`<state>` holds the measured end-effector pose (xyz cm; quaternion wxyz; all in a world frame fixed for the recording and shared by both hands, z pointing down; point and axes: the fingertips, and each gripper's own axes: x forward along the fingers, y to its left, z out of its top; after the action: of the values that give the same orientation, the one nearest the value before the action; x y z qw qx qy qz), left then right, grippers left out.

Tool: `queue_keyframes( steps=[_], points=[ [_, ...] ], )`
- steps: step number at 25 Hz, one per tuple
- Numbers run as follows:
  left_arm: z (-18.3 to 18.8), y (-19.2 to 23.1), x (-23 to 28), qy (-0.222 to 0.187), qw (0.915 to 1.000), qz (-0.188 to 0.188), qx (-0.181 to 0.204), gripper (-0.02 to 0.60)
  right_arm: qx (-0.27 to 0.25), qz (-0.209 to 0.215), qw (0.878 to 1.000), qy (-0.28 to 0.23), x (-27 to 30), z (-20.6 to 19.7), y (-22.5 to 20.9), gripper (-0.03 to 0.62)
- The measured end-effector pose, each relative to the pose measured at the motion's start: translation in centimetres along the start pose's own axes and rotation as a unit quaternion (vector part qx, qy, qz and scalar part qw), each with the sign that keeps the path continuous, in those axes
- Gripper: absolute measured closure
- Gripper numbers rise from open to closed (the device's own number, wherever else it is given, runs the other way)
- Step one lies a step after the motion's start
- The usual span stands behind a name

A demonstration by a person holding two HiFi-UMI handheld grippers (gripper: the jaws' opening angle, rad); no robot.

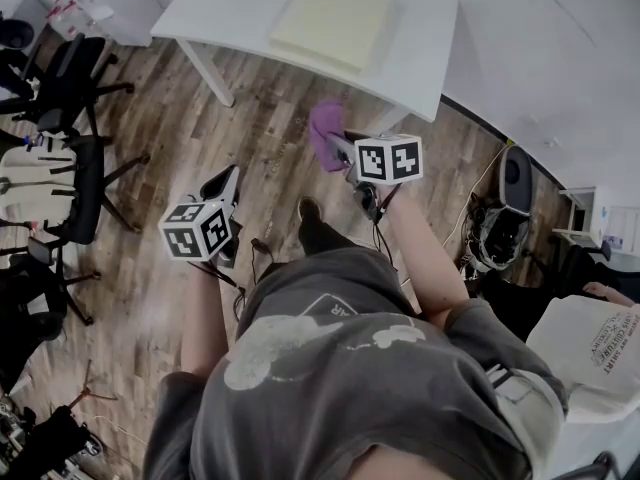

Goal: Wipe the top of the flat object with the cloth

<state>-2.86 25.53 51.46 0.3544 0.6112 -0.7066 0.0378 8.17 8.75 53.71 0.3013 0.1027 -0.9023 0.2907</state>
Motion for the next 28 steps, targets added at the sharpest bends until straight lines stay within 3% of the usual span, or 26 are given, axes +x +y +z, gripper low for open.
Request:
queue_keyframes(
  steps=[11,28],
  points=[
    [-2.8,-2.5,-4.1,-0.014,0.9998,-0.003,0.011,0.581,-0.029,-0.002,1.000,0.006,-3.3,-3.6,2.8,0.519],
    [-7.6,-4.1,-8.8,-0.026,0.9996,-0.005,0.004,0.581,-0.032,0.003,0.999,0.008,-5.8,-9.5,6.3,0.520]
  ],
)
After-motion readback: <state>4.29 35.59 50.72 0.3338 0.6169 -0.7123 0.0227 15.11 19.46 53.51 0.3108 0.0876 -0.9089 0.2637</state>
